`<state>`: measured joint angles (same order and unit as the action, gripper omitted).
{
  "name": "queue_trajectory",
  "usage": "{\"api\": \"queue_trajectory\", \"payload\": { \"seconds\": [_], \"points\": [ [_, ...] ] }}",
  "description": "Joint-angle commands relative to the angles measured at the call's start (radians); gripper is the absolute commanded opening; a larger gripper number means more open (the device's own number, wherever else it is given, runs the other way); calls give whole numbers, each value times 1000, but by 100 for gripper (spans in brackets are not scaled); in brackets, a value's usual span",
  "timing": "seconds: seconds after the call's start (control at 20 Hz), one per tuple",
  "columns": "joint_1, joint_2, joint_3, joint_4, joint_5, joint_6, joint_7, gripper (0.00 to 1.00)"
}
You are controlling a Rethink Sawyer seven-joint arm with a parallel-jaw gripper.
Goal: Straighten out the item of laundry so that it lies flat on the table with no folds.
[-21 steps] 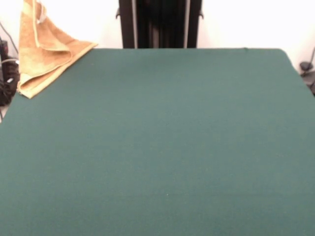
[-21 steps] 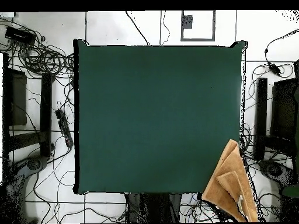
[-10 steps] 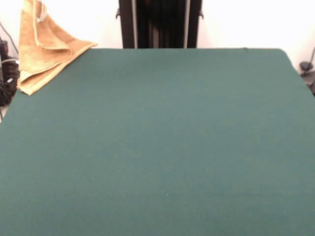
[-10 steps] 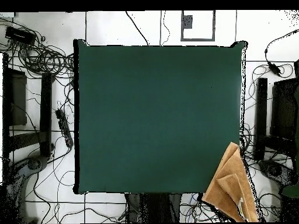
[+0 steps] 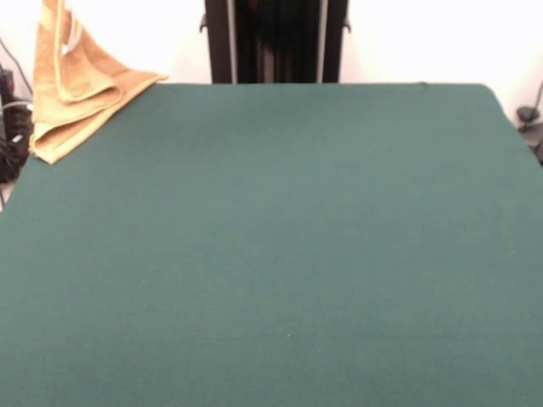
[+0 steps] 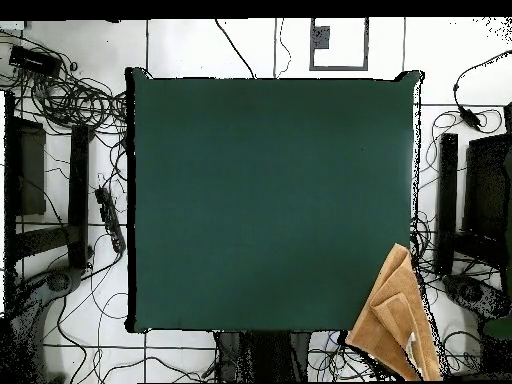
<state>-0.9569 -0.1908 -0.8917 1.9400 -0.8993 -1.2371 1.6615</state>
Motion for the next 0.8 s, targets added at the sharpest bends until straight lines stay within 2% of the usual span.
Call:
{"api": "queue_trajectory", "payload": {
  "seconds": [0.05,0.4,0.6,0.65,0.8],
  "points": [
    [87,14,75,-48,-25,26,-174,0],
    [107,14,81,-45,-6,23,-184,0],
    [107,1,94,-51,-50,0,-159,0],
    [105,-5,99,-53,-59,-5,-146,100],
    [124,-12,95,-46,-50,6,-152,100]
  ]
}}
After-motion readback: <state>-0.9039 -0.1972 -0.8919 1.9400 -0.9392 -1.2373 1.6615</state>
